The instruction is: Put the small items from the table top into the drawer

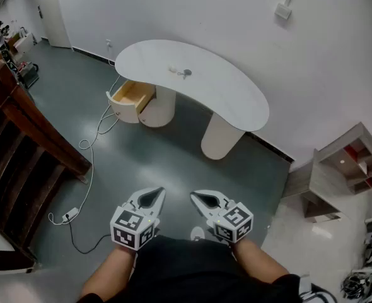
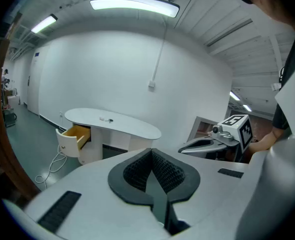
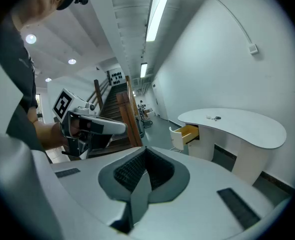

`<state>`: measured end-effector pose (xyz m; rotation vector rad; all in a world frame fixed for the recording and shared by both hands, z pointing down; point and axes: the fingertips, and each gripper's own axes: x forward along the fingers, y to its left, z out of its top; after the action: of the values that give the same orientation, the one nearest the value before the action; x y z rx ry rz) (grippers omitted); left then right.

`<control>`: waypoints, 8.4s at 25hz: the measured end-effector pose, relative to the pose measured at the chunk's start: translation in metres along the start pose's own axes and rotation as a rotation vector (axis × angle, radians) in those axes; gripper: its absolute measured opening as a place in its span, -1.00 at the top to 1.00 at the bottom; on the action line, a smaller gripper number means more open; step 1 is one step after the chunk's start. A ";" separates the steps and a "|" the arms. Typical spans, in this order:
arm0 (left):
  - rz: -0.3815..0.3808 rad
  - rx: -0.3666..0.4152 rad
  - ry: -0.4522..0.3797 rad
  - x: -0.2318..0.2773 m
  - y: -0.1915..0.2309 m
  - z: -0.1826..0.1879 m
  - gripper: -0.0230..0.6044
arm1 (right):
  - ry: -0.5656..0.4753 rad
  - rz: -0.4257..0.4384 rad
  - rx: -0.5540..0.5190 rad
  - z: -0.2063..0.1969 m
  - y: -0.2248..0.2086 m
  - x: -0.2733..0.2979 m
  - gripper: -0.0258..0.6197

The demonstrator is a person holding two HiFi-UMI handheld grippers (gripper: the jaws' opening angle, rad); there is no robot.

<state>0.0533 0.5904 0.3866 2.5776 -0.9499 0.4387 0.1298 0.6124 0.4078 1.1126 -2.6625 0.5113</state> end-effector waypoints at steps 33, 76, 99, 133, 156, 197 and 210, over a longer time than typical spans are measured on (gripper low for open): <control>0.053 -0.063 0.001 0.040 -0.040 -0.001 0.88 | -0.018 0.079 0.008 -0.004 -0.044 -0.038 0.89; 0.052 -0.038 -0.020 0.169 0.160 0.113 0.88 | 0.012 0.042 0.003 0.094 -0.198 0.135 0.89; -0.010 -0.091 0.016 0.200 0.309 0.130 0.88 | 0.082 -0.060 0.057 0.122 -0.237 0.260 0.89; 0.142 -0.098 0.099 0.412 0.455 0.229 0.88 | 0.175 -0.046 0.096 0.186 -0.531 0.405 0.89; 0.077 -0.097 0.183 0.444 0.510 0.237 0.88 | 0.362 -0.336 0.300 0.121 -0.636 0.473 0.55; 0.107 -0.144 0.146 0.372 0.556 0.219 0.88 | 0.388 -0.304 0.224 0.117 -0.566 0.492 0.85; 0.216 -0.206 0.118 0.321 0.607 0.197 0.88 | 0.429 -0.164 0.137 0.129 -0.507 0.560 0.85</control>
<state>-0.0875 -0.1045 0.4755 2.2500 -1.1706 0.5146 0.0983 -0.1319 0.5877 1.0994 -2.1767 0.8074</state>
